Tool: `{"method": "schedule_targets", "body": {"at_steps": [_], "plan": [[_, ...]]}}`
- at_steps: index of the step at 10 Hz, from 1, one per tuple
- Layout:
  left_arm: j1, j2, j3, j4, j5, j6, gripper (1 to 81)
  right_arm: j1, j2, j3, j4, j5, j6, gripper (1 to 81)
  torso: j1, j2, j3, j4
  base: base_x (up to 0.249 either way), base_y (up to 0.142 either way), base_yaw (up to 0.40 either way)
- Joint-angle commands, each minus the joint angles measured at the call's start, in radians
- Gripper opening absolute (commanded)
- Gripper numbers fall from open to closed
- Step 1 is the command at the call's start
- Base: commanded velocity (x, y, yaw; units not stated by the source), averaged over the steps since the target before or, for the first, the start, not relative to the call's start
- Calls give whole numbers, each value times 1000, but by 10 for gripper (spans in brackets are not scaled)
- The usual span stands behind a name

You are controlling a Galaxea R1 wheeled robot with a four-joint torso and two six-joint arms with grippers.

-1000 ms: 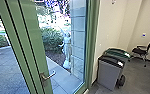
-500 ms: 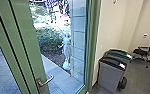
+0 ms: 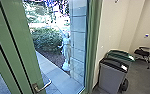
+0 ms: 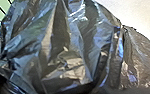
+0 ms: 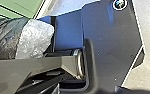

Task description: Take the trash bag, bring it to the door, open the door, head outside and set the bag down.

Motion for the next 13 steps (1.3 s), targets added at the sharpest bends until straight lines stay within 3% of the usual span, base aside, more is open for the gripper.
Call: {"method": "schedule_targets", "body": {"at_steps": [1,13], "plan": [[-39,6,6,19,50,5,10,34,7,7,-10,-47,-1,811,0,0,0,0,86,0,0],[-39,6,6,19,52,4,10,35,9,5,-7,-47,-1,811,0,0,0,0,13,0,0]]}}
